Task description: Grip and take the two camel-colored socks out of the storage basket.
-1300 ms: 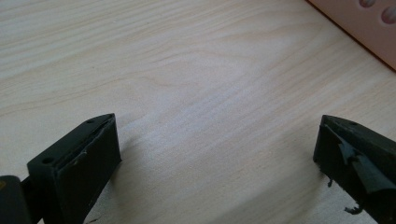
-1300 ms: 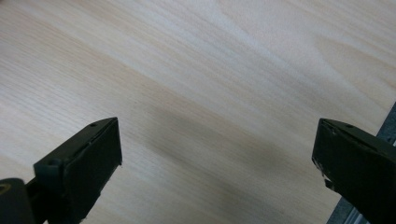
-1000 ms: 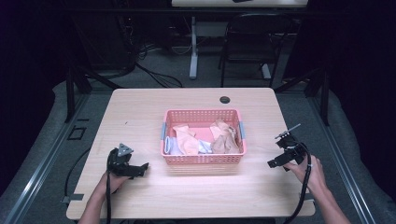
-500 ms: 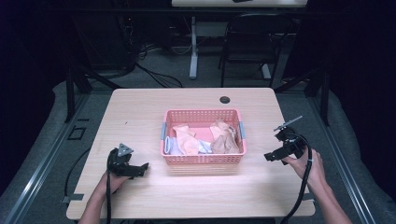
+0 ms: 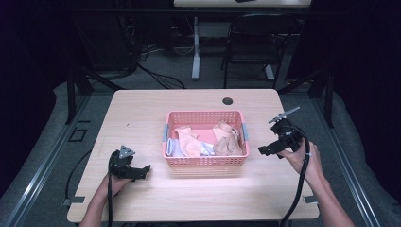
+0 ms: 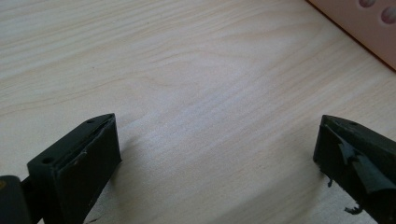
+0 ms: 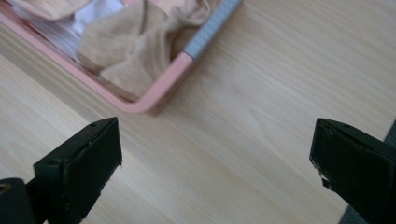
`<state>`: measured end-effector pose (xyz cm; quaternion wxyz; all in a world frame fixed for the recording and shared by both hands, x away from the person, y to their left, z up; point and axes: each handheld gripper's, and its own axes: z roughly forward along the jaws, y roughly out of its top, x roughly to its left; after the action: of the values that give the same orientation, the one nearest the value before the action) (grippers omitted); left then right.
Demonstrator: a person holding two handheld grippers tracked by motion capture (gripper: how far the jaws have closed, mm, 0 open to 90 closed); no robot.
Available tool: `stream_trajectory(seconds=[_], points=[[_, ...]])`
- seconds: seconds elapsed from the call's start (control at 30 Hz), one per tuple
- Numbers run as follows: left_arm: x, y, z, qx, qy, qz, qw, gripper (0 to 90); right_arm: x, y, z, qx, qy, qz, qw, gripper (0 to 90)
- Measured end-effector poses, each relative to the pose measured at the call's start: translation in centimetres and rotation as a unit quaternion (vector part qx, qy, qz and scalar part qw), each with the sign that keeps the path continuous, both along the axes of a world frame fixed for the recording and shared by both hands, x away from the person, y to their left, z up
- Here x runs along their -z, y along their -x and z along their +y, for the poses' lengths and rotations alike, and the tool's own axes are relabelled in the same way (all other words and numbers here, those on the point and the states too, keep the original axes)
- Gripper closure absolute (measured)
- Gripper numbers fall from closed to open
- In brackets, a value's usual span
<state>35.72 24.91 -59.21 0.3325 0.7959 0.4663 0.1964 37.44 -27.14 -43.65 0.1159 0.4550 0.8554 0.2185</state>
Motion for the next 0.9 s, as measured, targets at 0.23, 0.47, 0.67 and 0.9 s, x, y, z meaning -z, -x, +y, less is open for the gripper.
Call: stream_trajectory(seconds=[0.23, 0.47, 0.67, 0.9], points=[[0.0, 0.0, 0.0, 0.0, 0.0, 0.0, 1.0, 0.3, -0.9, -1.3, 3.6, -0.04, 0.005, 0.001, 0.9992, 2.1], [0.0, 0.0, 0.0, 0.001, 0.0, 0.0, 1.0, 0.3, -0.7, -2.5, 6.9, -0.074, 0.004, 0.009, 0.9972, 2.4], [0.0, 0.0, 0.0, 0.001, 0.0, 0.0, 1.0, 0.3, 0.2, -3.5, 8.6, -0.083, -0.005, 0.019, 0.9963, 5.5], [0.0, 0.0, 0.0, 0.0, 0.0, 0.0, 1.0, 0.3, 2.3, -5.0, 9.9, -0.092, -0.006, 0.046, 0.9947, 7.8]])
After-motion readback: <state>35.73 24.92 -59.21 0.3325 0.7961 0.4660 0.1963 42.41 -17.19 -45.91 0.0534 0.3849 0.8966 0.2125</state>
